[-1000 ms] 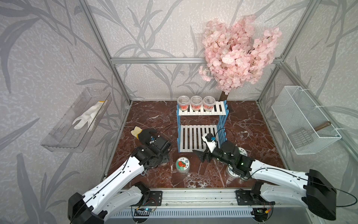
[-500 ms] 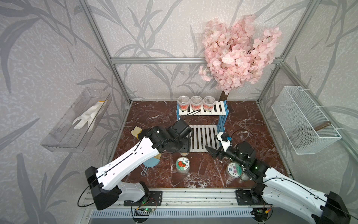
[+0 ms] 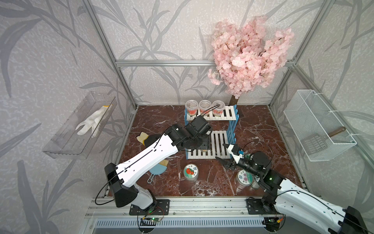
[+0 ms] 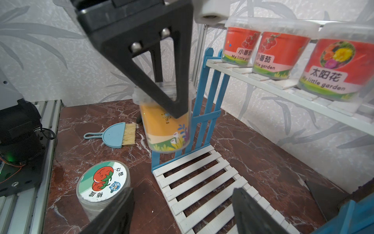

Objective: Place the seed container on the shelf
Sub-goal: Pick up the seed jar at the center of the board.

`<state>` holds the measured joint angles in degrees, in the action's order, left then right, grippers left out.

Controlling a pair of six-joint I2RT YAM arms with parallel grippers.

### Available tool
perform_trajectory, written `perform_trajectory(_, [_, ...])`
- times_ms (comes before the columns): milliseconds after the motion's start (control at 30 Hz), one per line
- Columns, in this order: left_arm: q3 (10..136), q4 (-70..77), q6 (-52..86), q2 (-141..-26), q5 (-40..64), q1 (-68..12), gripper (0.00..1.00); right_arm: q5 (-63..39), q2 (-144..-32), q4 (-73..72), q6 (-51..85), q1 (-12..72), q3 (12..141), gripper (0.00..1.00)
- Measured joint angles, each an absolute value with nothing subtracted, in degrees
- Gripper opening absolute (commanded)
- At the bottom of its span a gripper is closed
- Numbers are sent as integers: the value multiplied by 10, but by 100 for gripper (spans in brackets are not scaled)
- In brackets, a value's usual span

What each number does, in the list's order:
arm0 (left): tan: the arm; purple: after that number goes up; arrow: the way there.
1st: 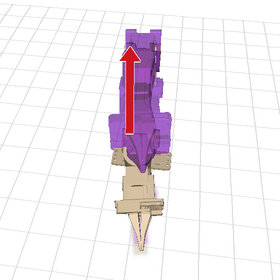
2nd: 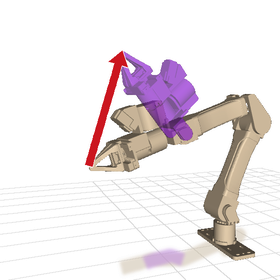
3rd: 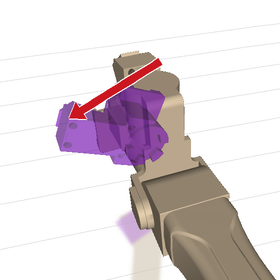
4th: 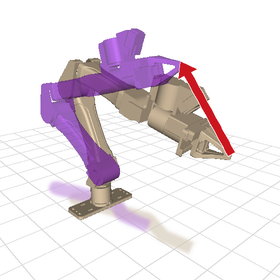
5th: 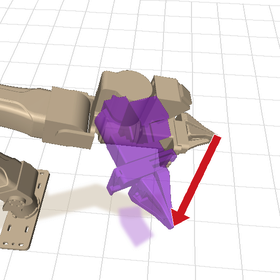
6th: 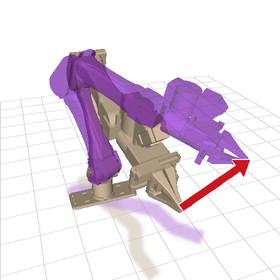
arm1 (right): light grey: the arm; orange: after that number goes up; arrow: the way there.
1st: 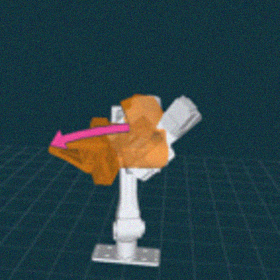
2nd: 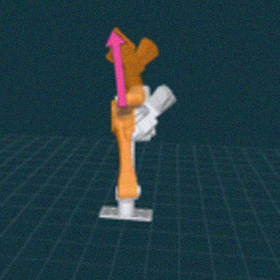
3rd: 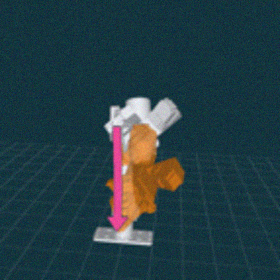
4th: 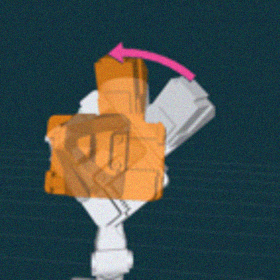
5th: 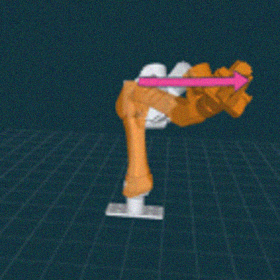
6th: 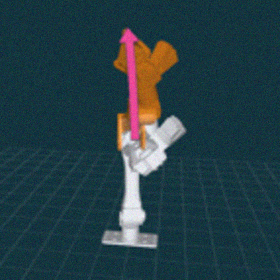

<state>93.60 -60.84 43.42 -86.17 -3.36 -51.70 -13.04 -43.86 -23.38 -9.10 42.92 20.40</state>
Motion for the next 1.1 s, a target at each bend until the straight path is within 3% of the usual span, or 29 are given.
perform_trajectory(633, [944,-577,431,-881,-13,-517,67,-112,-619,-436,-121,473,227,77])
perform_trajectory(1100, [944,-567,431,-881,-3,-517,67,-77,-667,-510,-119,475,228,75])
